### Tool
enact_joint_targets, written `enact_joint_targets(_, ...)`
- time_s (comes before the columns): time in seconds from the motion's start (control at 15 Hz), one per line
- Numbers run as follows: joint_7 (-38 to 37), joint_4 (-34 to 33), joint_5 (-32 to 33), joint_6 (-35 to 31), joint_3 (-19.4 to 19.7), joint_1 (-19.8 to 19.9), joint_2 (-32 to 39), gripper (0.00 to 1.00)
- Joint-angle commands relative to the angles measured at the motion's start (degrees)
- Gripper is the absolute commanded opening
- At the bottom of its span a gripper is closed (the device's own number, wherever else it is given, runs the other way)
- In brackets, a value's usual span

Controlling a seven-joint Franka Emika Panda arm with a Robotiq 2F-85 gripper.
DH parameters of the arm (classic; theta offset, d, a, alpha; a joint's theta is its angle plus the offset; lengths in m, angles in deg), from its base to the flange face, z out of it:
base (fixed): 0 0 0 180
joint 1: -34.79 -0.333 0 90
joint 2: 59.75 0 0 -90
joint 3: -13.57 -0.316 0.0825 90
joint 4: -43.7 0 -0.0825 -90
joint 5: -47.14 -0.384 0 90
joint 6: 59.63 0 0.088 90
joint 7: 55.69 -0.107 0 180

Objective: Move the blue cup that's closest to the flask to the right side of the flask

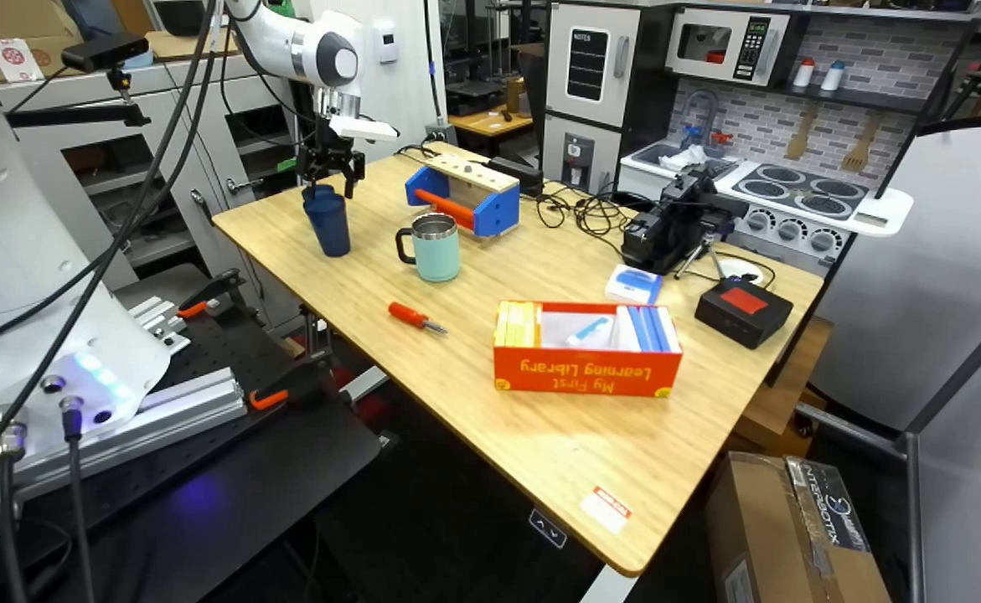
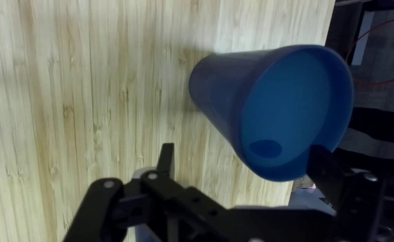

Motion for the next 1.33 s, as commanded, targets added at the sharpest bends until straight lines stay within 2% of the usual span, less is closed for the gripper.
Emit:
enact_joint_targets(0.0,-5.7,2.8,4.1,-4.9,2.4,-2.4,-0.6,1.00)
enact_joint_targets(0.07,-7.4,3.5,5.5,-6.1,3.0,-2.9,-0.6,1.00)
enact_joint_targets(0.13,-9.1,3.9,6.9,-7.0,3.6,-3.3,-0.3,0.75)
enact_joint_targets(0.2,-10.7,4.0,8.2,-7.5,4.0,-3.6,0.0,0.74)
enact_joint_targets(0.47,-15.5,4.8,12.0,-10.1,4.8,-4.0,0.4,0.46)
enact_joint_targets(0.87,-19.2,4.2,15.5,-10.0,4.8,-4.2,0.1,0.03)
enact_joint_targets(0.93,-19.6,4.3,15.8,-10.0,4.7,-4.1,-0.2,0.00)
enact_joint_targets(1.27,-21.8,7.1,15.5,-10.7,4.2,-3.0,-3.3,0.01)
